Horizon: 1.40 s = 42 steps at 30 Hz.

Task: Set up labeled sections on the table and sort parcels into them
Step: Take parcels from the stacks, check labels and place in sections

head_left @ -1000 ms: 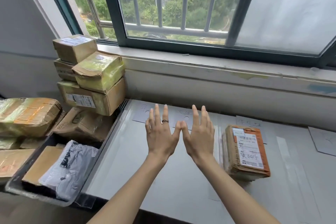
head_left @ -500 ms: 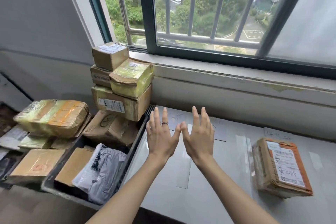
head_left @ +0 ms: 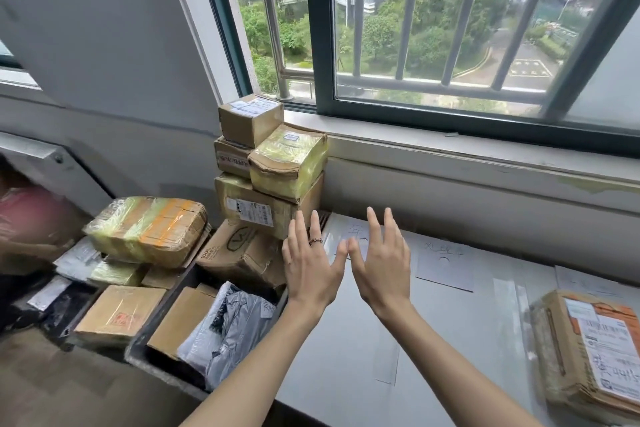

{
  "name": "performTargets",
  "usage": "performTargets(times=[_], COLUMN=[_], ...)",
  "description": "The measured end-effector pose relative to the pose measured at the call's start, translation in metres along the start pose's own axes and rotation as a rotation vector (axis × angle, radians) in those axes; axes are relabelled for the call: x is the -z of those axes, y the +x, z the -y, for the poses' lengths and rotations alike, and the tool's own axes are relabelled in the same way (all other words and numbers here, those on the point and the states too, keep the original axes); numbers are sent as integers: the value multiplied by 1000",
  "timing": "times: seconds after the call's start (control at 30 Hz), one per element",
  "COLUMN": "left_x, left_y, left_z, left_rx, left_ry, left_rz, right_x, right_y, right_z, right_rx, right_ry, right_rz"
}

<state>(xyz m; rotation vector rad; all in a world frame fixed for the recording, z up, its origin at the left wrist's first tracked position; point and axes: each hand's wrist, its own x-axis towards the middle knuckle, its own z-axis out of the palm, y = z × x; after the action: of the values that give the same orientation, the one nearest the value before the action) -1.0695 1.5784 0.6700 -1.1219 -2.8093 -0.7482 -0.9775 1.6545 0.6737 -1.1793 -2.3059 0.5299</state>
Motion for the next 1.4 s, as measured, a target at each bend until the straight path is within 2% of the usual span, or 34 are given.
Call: performTargets(times=[0.63,0.93,1.17,1.4], left_x=[38,41,37,33], left_y=[117,187,222,235], left_z=[151,158,141,127], left_rx=[-15,-70,128,288], left_ry=[-148,-248,-535,-711], left_rz=[80,80,127,173], right_x=[-120,-141,-149,-153], right_y=[60,107,141,156], right_z=[139,164,165,170], right_rx=[-46,-91,-168,-405], right_ry=[-53,-52,30,277], right_rz=[-2,-36,-2,-5])
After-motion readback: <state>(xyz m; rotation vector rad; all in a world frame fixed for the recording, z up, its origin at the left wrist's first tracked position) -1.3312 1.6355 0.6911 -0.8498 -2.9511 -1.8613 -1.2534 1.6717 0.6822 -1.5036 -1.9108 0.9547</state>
